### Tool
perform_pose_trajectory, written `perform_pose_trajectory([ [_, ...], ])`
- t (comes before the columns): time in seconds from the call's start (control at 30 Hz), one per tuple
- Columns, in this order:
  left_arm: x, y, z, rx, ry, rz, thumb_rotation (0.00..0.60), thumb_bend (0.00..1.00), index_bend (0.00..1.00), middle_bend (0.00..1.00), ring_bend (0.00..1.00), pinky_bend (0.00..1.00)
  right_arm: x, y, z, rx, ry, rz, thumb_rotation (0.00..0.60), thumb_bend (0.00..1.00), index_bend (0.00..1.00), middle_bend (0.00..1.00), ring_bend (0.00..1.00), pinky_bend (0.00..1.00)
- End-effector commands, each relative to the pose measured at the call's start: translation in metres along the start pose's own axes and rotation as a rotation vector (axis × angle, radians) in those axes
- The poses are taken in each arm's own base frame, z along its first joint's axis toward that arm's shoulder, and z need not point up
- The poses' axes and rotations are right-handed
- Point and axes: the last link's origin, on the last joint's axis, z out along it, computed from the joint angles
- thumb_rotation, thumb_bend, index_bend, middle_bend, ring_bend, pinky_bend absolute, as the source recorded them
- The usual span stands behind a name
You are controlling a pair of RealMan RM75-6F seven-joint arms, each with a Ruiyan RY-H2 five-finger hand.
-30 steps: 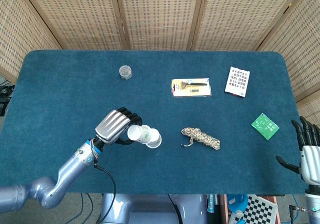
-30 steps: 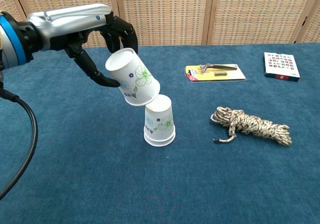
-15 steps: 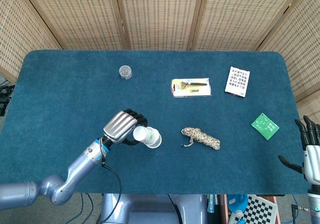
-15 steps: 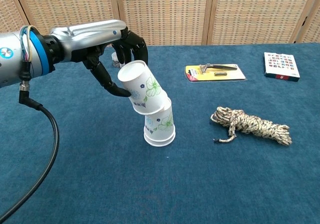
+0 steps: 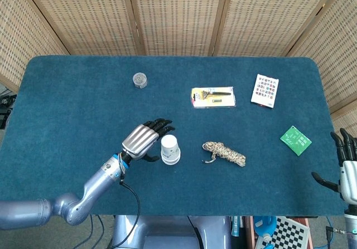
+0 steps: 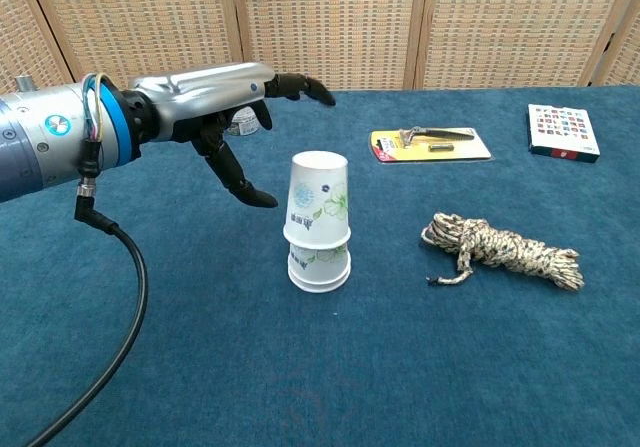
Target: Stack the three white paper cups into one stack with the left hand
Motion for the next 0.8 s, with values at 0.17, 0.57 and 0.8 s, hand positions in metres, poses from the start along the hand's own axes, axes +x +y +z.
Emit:
perform_pose_trajectory([
  [0.17, 0.004, 0.005, -0.001, -0.043, 0.063, -0.058, 0.6, 0.19, 0.0, 0.0, 0.0, 0.1, 0.0, 0.0, 0.0, 0.001, -0.002, 0.0, 0.6, 0.0, 0.03, 0.0, 0.0, 0.0],
  [0.57, 0.019, -0.038, -0.048, -0.003, 0.17, -0.062, 0.6, 0.19, 0.0, 0.0, 0.0, 0.0, -0.002, -0.002, -0.002, 0.01, -0.009, -0.003, 0.6, 0.0, 0.03, 0.0, 0.0, 0.0],
  [0.8, 0.027, -0.111, -0.149, 0.347, 0.347, 0.014, 0.6, 0.19, 0.0, 0.0, 0.0, 0.0, -0.001, -0.002, -0.003, 0.011, -0.008, 0.002, 0.6, 0.0, 0.03, 0.0, 0.0, 0.0],
])
